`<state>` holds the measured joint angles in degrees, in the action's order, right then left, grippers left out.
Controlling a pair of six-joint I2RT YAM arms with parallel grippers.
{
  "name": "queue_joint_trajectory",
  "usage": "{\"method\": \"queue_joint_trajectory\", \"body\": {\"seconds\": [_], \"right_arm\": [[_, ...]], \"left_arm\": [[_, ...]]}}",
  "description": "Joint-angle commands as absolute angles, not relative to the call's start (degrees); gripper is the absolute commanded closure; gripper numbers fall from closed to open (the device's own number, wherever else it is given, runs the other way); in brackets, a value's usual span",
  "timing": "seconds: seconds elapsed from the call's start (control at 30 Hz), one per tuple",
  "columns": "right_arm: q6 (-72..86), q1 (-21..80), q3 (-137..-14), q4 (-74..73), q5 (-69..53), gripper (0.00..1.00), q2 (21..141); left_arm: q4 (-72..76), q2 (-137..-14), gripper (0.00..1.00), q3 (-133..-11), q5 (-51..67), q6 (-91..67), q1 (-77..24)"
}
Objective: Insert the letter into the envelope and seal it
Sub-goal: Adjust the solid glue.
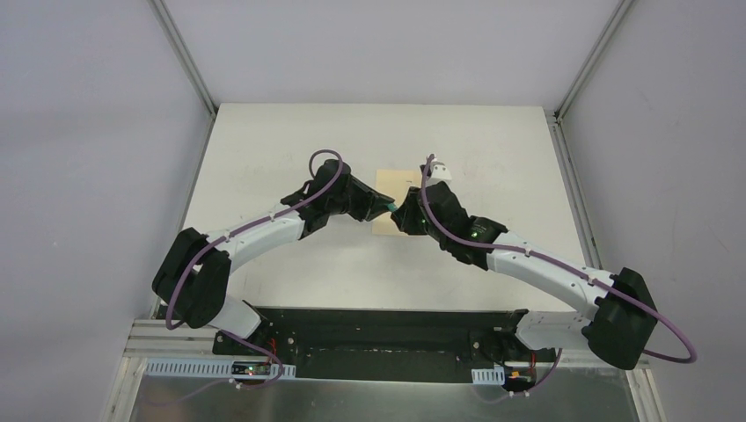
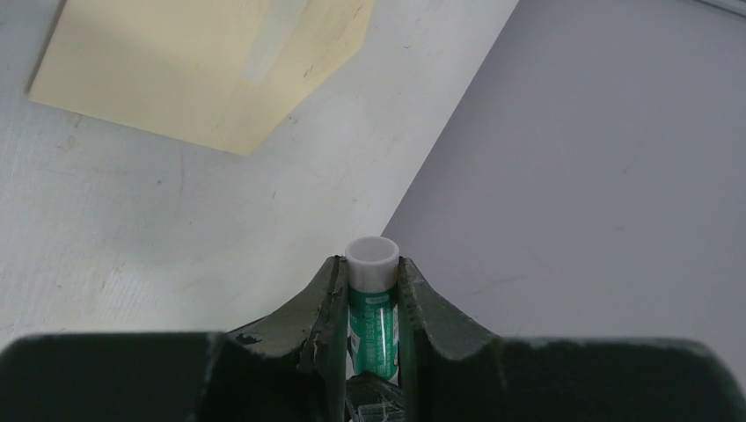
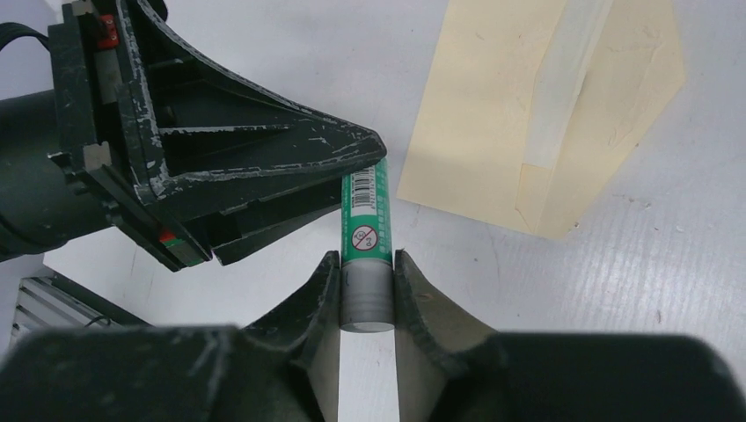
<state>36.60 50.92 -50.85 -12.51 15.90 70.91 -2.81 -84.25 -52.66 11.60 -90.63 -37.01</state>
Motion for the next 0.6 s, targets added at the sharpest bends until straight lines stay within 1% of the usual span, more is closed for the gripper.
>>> {"method": "queue_joint_trajectory", "body": {"seconds": [0.0, 0.03, 0.07, 0.13, 0.17, 0.27, 0.33, 0.37, 0.47, 0.57], "right_arm": [[35.8, 51.0, -52.9, -13.3, 19.0, 0.91, 69.2], [35.7, 51.0, -53.3, -13.9, 19.0, 0.94, 69.1], [35.5, 51.0, -53.6, -14.6, 19.0, 0.96, 69.1], [35.1, 50.9, -54.2, -15.9, 18.8, 0.97, 68.7], [34.8, 50.7, -54.6, -16.8, 18.4, 0.98, 68.4], [33.9, 48.1, -56.1, -20.4, 14.4, 1.00, 67.2], [33.5, 45.2, -56.8, -23.3, 9.0, 1.00, 65.9], [33.3, 43.4, -57.2, -24.8, 5.4, 1.00, 65.5], [32.2, 39.7, -58.7, -30.2, -3.4, 1.00, 63.9], [30.7, 37.5, -60.7, -37.0, -8.8, 1.00, 62.2]], "left_arm": [[0.6, -81.1, 1.00, -52.0, 13.0, -90.3, -36.6], [1.9, -81.0, 1.00, -51.8, 13.4, -89.7, -36.6], [2.8, -80.9, 0.92, -51.8, 13.9, -88.7, -36.6], [3.3, -81.1, 0.67, -52.6, 15.1, -84.9, -36.6], [3.2, -81.1, 0.57, -53.1, 15.7, -82.7, -36.5], [2.1, -80.0, 0.42, -53.7, 17.6, -75.2, -35.4], [0.9, -78.6, 0.38, -54.1, 18.4, -67.0, -33.5], [0.7, -78.0, 0.37, -55.2, 19.6, -61.7, -32.7], [-6.9, -77.6, 0.31, -61.0, 21.3, -41.9, -32.2], [-12.3, -78.1, 0.32, -65.2, 24.0, -24.4, -32.8]]}}
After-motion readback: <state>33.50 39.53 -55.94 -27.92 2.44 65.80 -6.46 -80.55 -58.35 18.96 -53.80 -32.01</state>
